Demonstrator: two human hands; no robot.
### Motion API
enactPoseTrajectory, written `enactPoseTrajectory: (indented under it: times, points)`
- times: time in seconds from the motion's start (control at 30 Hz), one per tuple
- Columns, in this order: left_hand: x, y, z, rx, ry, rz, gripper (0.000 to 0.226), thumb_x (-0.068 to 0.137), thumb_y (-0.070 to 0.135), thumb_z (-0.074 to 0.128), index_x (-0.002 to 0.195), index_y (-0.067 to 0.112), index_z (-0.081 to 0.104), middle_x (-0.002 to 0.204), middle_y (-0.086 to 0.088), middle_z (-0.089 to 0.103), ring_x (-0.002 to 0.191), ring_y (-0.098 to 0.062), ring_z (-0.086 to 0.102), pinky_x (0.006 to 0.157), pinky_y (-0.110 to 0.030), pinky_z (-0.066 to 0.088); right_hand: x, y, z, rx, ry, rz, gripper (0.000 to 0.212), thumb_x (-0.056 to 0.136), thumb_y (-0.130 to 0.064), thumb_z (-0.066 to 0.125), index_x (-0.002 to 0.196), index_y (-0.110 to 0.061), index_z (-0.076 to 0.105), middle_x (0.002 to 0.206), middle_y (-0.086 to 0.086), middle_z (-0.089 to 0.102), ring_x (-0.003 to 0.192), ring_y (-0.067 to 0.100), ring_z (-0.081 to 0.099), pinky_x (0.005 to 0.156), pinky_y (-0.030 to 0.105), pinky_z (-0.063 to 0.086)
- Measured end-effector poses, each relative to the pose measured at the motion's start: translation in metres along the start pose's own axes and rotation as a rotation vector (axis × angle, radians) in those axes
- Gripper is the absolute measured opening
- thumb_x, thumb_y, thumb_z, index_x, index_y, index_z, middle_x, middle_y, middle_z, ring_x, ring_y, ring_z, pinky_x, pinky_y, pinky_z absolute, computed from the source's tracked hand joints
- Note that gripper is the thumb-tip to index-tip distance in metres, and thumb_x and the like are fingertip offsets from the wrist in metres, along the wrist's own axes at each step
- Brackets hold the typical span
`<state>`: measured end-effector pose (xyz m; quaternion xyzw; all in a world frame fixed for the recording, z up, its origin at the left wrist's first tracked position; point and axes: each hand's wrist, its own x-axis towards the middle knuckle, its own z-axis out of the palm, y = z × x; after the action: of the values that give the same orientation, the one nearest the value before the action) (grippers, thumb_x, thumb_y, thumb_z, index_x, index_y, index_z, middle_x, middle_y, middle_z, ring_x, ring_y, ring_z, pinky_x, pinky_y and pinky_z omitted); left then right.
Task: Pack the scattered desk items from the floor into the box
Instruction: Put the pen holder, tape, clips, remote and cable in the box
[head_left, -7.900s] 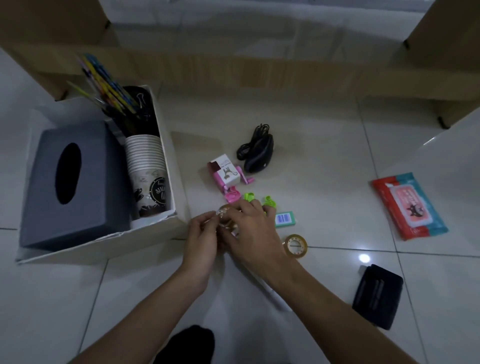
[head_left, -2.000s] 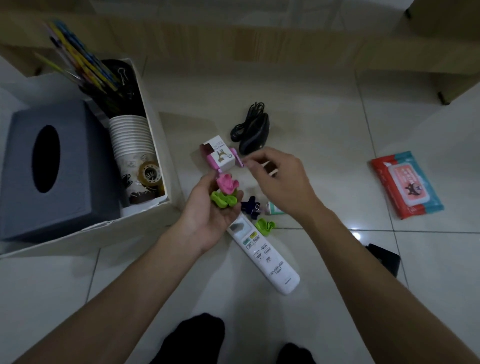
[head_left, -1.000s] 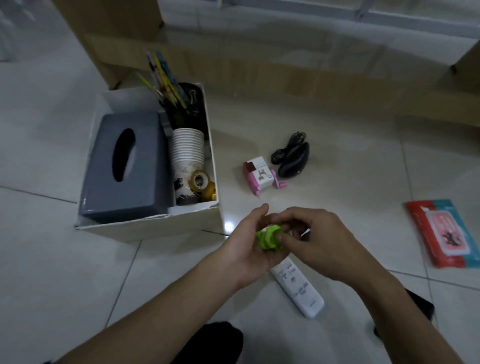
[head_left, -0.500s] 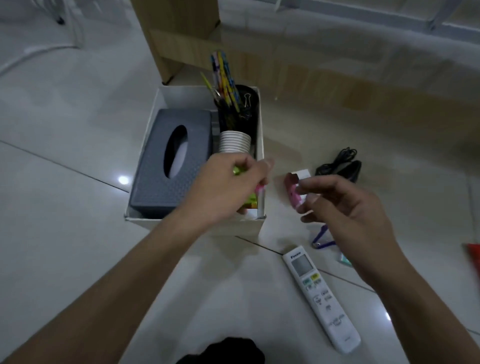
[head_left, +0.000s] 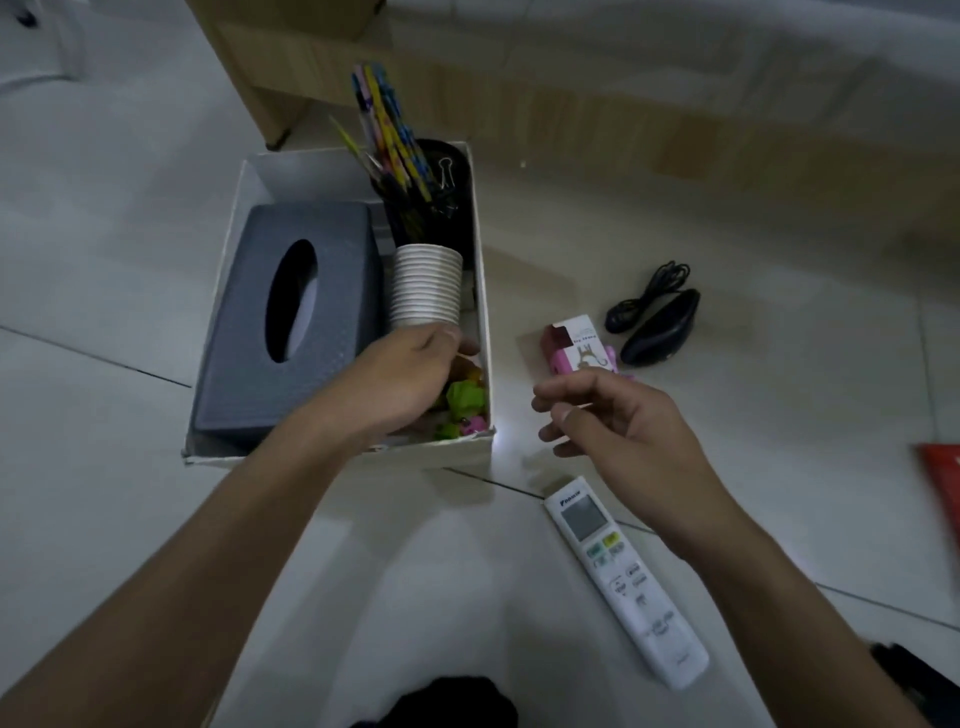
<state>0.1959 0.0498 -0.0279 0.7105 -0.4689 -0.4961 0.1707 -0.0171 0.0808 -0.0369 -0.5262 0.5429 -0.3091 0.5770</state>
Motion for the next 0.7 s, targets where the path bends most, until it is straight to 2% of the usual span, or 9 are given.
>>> enactPoseTrajectory:
  times: [0.07, 0.13, 0.23, 0.33, 0.43, 0.5, 0.57, 0.67, 0.7]
  points:
    - [-0.01, 0.0, 0.0, 0.331, 0.098, 0.165, 0.035, 0.105, 0.041, 0.032, 0.106, 0.032, 0.066, 0.107, -0.002, 0.069, 0.094, -0.021, 0.064, 0.086, -0.04, 0.054, -0.001, 0.002, -0.006, 0.045, 0.043, 0.022, 0.025, 0.096, -0.003, 0.058, 0.1, -0.021, 0.074, 0.096, -0.006, 0.076, 0.078, 0.007, 0.072, 0.061, 0.014, 0.052]
    - [-0.022, 0.004, 0.003, 0.459, 0.263, 0.363, 0.033, 0.104, 0.037, 0.034, 0.095, 0.026, 0.064, 0.092, -0.004, 0.069, 0.081, -0.021, 0.064, 0.073, -0.038, 0.053, -0.002, 0.005, -0.015, 0.078, 0.093, 0.045, 0.024, 0.097, -0.004, 0.058, 0.099, -0.021, 0.075, 0.094, -0.003, 0.076, 0.073, 0.006, 0.071, 0.056, 0.013, 0.05]
    - [-0.048, 0.015, 0.021, 0.177, 0.461, 0.611, 0.028, 0.103, 0.031, 0.043, 0.086, 0.024, 0.065, 0.068, 0.008, 0.063, 0.06, -0.012, 0.059, 0.053, -0.026, 0.047, -0.006, 0.014, -0.031, 0.088, 0.173, 0.078, 0.024, 0.097, -0.005, 0.058, 0.099, -0.021, 0.075, 0.094, -0.001, 0.076, 0.077, 0.017, 0.071, 0.063, 0.03, 0.059]
    - [-0.069, 0.022, 0.052, 0.026, 0.352, 0.797, 0.025, 0.101, 0.029, 0.046, 0.082, 0.026, 0.061, 0.06, 0.02, 0.054, 0.05, -0.007, 0.052, 0.048, -0.012, 0.034, -0.01, 0.028, -0.053, 0.089, 0.288, 0.083, 0.027, 0.096, -0.001, 0.056, 0.097, -0.02, 0.075, 0.093, -0.001, 0.076, 0.075, 0.017, 0.069, 0.067, 0.03, 0.06]
    - [-0.064, 0.008, 0.093, 0.146, 0.1, 0.782, 0.019, 0.099, 0.028, 0.05, 0.095, 0.024, 0.068, 0.082, 0.019, 0.064, 0.068, 0.0, 0.06, 0.061, -0.005, 0.039, -0.018, 0.05, -0.074, -0.102, 0.449, 0.104, 0.032, 0.093, 0.002, 0.057, 0.092, -0.026, 0.073, 0.09, -0.007, 0.076, 0.073, 0.006, 0.067, 0.069, 0.023, 0.057]
    - [-0.053, -0.007, 0.117, 0.256, -0.025, 0.707, 0.015, 0.097, 0.021, 0.057, 0.104, 0.025, 0.069, 0.097, 0.013, 0.067, 0.076, -0.002, 0.062, 0.069, -0.009, 0.044, -0.026, 0.066, -0.081, -0.331, 0.507, 0.107, 0.032, 0.09, 0.003, 0.057, 0.096, -0.026, 0.072, 0.096, -0.012, 0.072, 0.077, 0.003, 0.065, 0.074, 0.018, 0.054]
    - [-0.042, -0.02, 0.135, 0.308, -0.079, 0.645, 0.019, 0.094, 0.015, 0.061, 0.11, 0.024, 0.067, 0.106, 0.01, 0.065, 0.081, -0.004, 0.062, 0.078, -0.02, 0.05, -0.032, 0.078, -0.082, -0.522, 0.495, 0.073, 0.032, 0.087, 0.001, 0.06, 0.107, -0.022, 0.069, 0.107, -0.006, 0.069, 0.085, 0.008, 0.062, 0.077, 0.014, 0.05]
    - [-0.027, -0.029, 0.152, 0.305, -0.037, 0.59, 0.023, 0.09, 0.013, 0.063, 0.108, 0.028, 0.062, 0.107, 0.01, 0.06, 0.083, -0.007, 0.063, 0.078, -0.026, 0.051, -0.031, 0.086, -0.074, -0.72, 0.343, 0.001, 0.042, 0.089, -0.013, 0.065, 0.13, -0.021, 0.061, 0.128, 0.004, 0.063, 0.111, 0.024, 0.059, 0.096, 0.037, 0.049]
    - [-0.023, -0.031, 0.155, 0.289, -0.015, 0.568, 0.025, 0.089, 0.013, 0.064, 0.107, 0.029, 0.059, 0.108, 0.009, 0.059, 0.085, -0.009, 0.064, 0.077, -0.029, 0.052, -0.027, 0.086, -0.069, -0.824, 0.268, -0.02, 0.046, 0.09, -0.018, 0.064, 0.135, -0.024, 0.058, 0.133, 0.003, 0.061, 0.116, 0.026, 0.056, 0.097, 0.041, 0.046]
